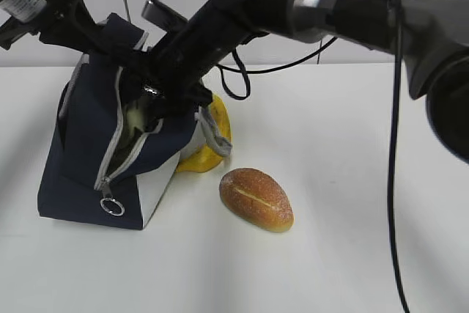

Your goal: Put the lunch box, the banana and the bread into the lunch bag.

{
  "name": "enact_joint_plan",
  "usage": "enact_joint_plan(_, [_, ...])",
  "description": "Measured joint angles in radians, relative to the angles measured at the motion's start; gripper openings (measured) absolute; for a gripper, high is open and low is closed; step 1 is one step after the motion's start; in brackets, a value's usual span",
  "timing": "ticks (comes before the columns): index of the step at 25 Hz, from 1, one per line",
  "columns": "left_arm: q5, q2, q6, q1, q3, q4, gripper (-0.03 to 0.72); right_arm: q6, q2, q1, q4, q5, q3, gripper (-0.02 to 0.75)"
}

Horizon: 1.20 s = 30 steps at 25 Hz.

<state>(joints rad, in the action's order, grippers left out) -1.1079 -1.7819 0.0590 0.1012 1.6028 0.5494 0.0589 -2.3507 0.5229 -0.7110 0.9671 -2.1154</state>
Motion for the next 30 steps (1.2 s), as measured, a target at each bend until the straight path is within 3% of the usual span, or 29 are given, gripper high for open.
enact_joint_plan(7, [0.006, 0.0, 0.0, 0.0, 0.0, -0.048, -0.002, -0.005, -0.088, 0.041, -0.007, -0.071, -0.035, 0.407])
enact_joint_plan(13, [0.007, 0.0, 0.0, 0.0, 0.0, -0.088, -0.002, 0.001, -0.101, 0.036, -0.012, -0.035, -0.059, 0.531])
enact_joint_plan(20, [0.009, -0.001, 0.0, 0.0, 0.0, -0.088, -0.002, 0.002, -0.101, 0.004, 0.148, 0.242, -0.27, 0.554])
enact_joint_plan(23, [0.009, -0.001, 0.0, 0.0, 0.0, -0.088, -0.002, 0.002, -0.082, -0.016, 0.208, 0.258, -0.358, 0.554])
enact_joint_plan(30, [0.005, -0.003, 0.001, -0.01, 0.0, -0.093, -0.002, 0.0, 0.04, -0.053, 0.332, 0.275, -0.353, 0.556])
